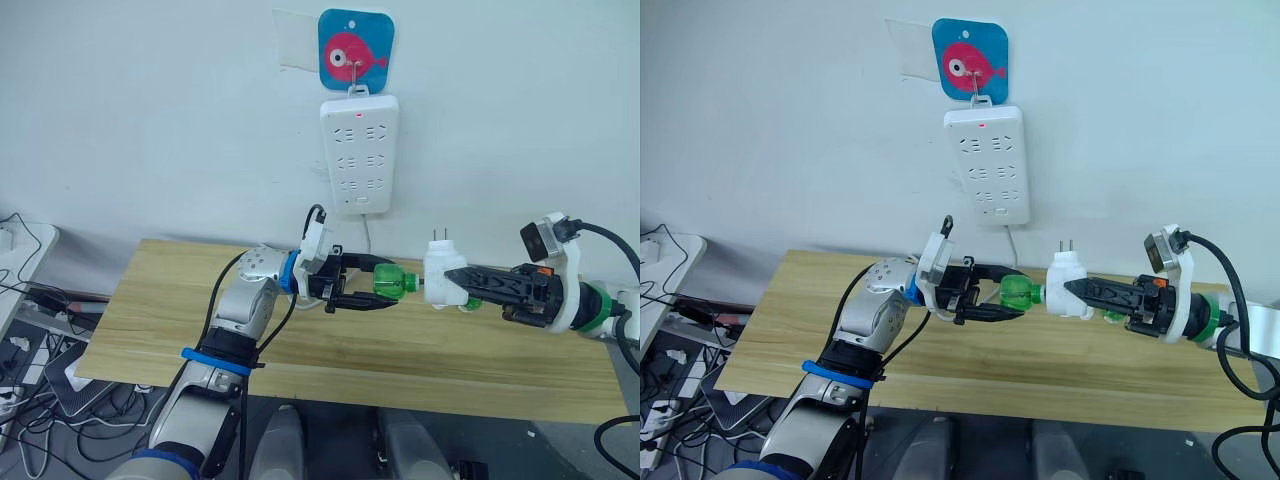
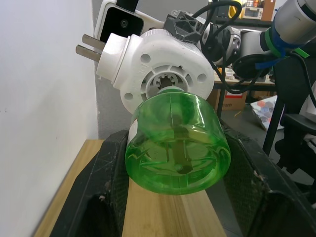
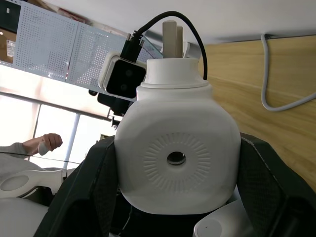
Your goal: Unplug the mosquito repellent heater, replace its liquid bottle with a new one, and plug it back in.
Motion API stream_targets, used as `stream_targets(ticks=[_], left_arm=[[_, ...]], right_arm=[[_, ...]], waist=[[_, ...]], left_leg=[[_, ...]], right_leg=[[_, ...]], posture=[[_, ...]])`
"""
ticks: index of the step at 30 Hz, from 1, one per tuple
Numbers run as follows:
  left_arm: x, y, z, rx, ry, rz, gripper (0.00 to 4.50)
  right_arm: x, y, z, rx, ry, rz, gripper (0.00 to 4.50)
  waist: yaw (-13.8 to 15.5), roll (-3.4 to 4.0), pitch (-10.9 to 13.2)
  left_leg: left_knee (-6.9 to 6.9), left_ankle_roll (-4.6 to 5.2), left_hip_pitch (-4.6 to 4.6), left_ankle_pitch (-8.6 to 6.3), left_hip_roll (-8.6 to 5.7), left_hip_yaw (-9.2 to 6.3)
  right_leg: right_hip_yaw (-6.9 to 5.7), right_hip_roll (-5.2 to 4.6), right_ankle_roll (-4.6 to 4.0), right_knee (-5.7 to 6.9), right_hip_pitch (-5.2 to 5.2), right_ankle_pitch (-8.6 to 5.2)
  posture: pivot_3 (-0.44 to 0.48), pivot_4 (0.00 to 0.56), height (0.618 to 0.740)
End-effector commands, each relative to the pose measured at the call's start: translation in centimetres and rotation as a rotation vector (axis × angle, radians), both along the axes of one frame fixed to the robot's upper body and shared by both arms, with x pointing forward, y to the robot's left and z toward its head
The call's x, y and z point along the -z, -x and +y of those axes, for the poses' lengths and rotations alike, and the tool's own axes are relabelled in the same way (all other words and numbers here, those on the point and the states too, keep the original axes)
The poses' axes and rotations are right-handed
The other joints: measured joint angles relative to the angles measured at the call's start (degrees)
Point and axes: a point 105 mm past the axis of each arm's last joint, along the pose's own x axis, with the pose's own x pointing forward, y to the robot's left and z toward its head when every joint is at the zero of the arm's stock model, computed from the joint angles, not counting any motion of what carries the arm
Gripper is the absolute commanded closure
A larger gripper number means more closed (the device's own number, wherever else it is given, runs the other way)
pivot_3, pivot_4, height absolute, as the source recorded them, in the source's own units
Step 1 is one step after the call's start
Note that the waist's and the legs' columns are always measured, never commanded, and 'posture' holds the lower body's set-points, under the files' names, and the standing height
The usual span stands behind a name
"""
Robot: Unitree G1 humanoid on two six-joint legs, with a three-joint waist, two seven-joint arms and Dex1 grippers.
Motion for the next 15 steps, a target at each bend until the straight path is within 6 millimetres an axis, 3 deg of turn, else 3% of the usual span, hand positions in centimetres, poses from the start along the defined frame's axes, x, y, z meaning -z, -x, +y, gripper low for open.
stream_targets(ticks=[1, 15], left_arm=[[-0.9, 0.3, -0.6, 0.035, 0.010, -0.054, 2.22], [-1.0, 0.3, -1.2, 0.045, 0.022, -0.065, 2.22]], right_arm=[[-1.1, 0.1, 0.5, -0.020, -0.027, -0.041, 1.57], [-0.9, 0.7, 2.4, -0.055, 0.016, -0.077, 1.57]], waist=[[0.00, 0.00, 0.00], [-0.02, 0.00, 0.00]], left_leg=[[0.00, 0.00, 0.00, 0.00, 0.00, 0.00], [0.00, 0.00, 0.00, 0.00, 0.00, -0.01]], right_leg=[[0.00, 0.00, 0.00, 0.00, 0.00, 0.00], [0.00, 0.00, 0.00, 0.00, 0.00, 0.00]], posture=[[-0.038, 0.244, 0.740], [-0.040, 0.239, 0.740]])
